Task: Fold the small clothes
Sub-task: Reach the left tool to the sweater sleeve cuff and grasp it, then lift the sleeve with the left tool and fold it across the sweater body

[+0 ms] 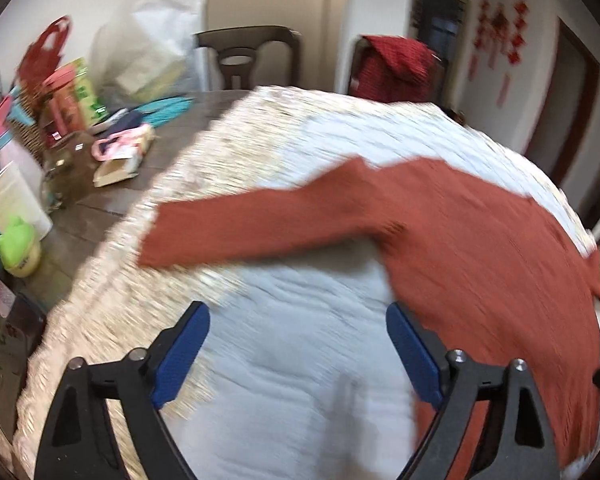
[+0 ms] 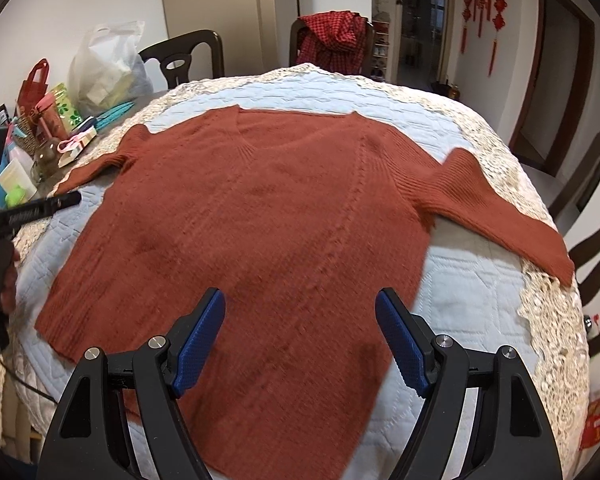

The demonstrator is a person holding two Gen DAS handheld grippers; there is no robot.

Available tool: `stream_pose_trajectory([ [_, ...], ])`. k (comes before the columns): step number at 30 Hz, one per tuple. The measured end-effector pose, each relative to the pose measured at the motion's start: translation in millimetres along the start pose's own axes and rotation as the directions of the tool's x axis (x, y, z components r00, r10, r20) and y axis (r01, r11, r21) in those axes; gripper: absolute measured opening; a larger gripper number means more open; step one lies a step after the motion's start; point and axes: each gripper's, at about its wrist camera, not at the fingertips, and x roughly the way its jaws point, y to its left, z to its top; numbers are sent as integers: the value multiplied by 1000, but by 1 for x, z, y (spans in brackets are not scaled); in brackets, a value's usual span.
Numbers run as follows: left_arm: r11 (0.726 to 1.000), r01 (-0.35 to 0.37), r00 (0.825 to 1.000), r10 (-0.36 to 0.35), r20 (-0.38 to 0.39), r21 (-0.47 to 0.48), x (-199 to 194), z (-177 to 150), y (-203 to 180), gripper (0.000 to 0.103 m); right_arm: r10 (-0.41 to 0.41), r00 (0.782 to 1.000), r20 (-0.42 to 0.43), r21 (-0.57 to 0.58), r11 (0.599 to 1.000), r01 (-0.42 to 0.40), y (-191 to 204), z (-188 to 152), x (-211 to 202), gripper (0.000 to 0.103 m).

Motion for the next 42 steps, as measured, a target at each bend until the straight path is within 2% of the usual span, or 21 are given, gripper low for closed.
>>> stream_pose_trajectory([
  [3, 994, -26, 1000, 24, -14, -109, 14, 11, 34, 86, 10, 1000, -1, -10, 1000, -10, 5, 5, 5, 78],
  [7, 972, 2, 998, -17, -62, -236, 33, 11, 67, 76, 19, 1000, -12, -19, 1000, -19, 9, 10, 12, 78],
  [16, 947, 11, 998, -28, -48, -320, 49, 19, 82, 58, 26, 999, -41, -23, 999, -27, 12, 22, 31, 78],
  [19, 936, -2, 999, -16, -47, -352, 53, 26, 86, 43, 30, 999, -38, -26, 999, -31, 12, 25, 33, 78],
  [21, 933, -8, 999, -11, -50, -359, 56, 30, 86, 24, 35, 999, -36, -22, 999, -35, 12, 28, 35, 78],
  [23, 937, -17, 999, 0, -47, -349, 59, 33, 84, 14, 37, 999, -34, -20, 999, -38, 11, 29, 36, 77],
  [26, 941, 15, 1000, -22, -16, -337, 52, 41, 77, 12, 44, 999, -26, -16, 999, -45, 11, 30, 36, 78],
  [29, 957, 96, 994, -78, 78, -273, 28, 59, 55, 12, 50, 999, -16, -12, 999, -50, 9, 30, 33, 78],
  [32, 965, 194, 974, -168, 152, -178, 5, 77, 19, 12, 56, 998, -9, 2, 998, -56, 6, 28, 30, 78],
  [35, 947, 317, 936, -302, 183, -59, -10, 91, -31, 12, 64, 998, 0, 28, 998, -64, 2, 26, 27, 78],
  [38, 905, 423, 893, -426, 149, 48, -9, 93, -83, 12, 75, 997, 12, 53, 996, -76, -3, 26, 23, 78],
  [40, 867, 487, 863, -496, 92, 109, -1, 88, -117, 12, 77, 997, 17, 67, 995, -78, -7, 25, 20, 78],
  [42, 837, 529, 843, -537, 28, 142, 10, 81, -143, 12, 77, 997, 21, 81, 994, -78, -11, 25, 18, 78],
])
